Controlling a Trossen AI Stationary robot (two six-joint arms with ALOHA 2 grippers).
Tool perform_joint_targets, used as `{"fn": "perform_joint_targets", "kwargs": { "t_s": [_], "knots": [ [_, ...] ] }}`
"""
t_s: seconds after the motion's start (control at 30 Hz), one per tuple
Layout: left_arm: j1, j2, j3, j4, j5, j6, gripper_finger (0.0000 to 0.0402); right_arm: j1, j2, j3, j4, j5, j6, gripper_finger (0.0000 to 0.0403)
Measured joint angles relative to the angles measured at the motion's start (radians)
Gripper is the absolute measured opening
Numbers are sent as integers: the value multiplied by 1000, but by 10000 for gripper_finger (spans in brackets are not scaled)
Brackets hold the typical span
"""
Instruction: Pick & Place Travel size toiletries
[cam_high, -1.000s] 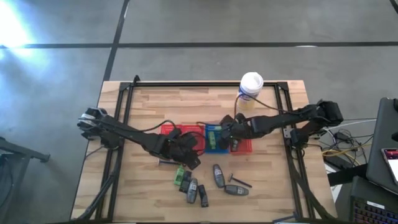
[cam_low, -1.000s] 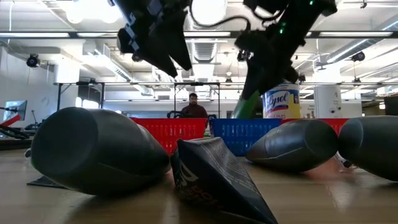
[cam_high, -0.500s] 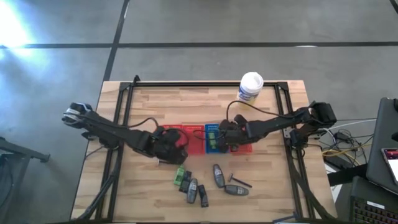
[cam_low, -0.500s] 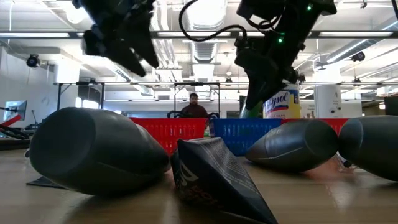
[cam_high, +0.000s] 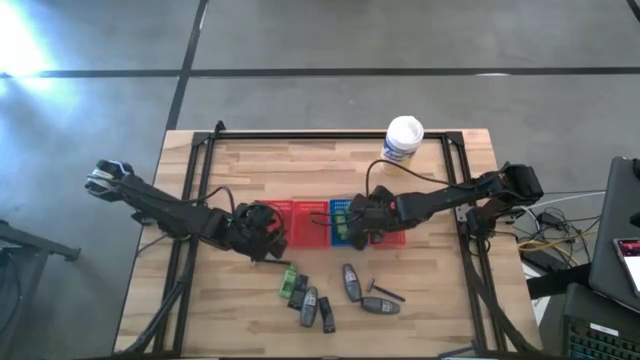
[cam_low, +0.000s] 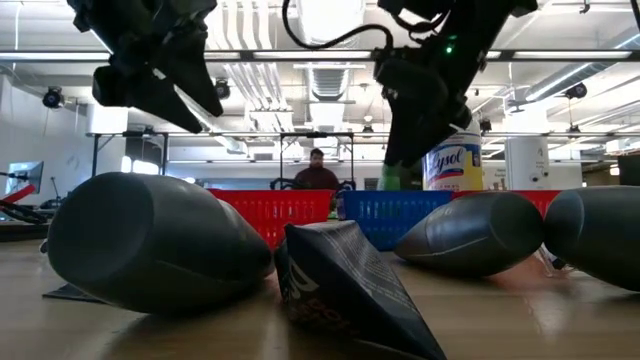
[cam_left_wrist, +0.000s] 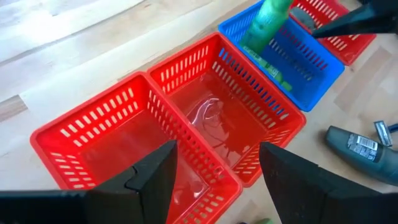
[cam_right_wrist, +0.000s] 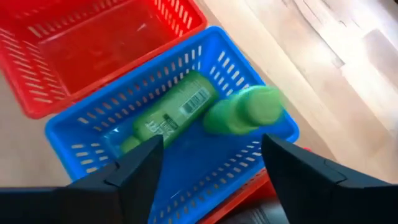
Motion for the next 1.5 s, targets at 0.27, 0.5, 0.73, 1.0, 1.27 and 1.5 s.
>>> {"fn": "perform_joint_targets", "kwargs": {
  "t_s": [0.27,0.5,0.73,1.0,1.27,1.5],
  "knots": [
    [-5,0,-13,1,13,23,232,-13,-3,-3,-5,-327,-51,310],
    [-5,0,-13,2,13,21,232,-8,-30,-5,-50,-159,63,295],
    [-5,1,-13,5,12,-1,232,-185,-90,44,-160,-325,191,291],
    [-5,1,-13,11,-3,-1,232,-270,14,122,-179,-427,157,316],
    [-7,1,-13,11,-4,-2,232,-267,97,184,-184,-419,149,305],
    [-7,1,-13,11,-5,0,232,-274,138,195,-184,-418,192,259]
  ]
}}
